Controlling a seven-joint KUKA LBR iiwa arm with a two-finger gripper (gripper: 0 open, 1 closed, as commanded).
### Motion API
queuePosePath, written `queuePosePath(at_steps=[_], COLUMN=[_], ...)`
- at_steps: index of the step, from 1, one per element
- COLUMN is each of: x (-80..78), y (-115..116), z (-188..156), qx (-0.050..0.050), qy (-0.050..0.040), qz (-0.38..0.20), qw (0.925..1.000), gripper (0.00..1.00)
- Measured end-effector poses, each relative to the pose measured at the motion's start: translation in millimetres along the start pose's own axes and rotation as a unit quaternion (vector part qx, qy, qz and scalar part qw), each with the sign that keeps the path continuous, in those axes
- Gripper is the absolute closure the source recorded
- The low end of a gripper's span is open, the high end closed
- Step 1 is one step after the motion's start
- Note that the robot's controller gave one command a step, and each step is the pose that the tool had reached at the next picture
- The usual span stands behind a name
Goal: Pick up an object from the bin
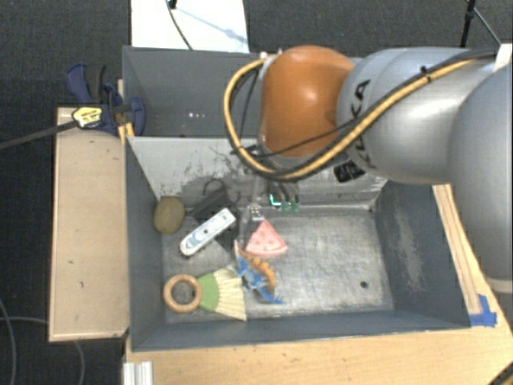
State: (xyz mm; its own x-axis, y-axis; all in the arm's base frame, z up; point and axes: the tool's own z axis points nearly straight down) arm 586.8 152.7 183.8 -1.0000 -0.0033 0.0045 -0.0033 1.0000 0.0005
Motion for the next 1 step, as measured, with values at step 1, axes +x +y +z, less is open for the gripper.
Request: queuePosePath(at_steps=[1], x=[-1.9], y=[-0.7], z=[-4.0], qx=[-0.001], qy=[-0.0038], qz=[0.002], qw=[1.0000], gripper=[0.00])
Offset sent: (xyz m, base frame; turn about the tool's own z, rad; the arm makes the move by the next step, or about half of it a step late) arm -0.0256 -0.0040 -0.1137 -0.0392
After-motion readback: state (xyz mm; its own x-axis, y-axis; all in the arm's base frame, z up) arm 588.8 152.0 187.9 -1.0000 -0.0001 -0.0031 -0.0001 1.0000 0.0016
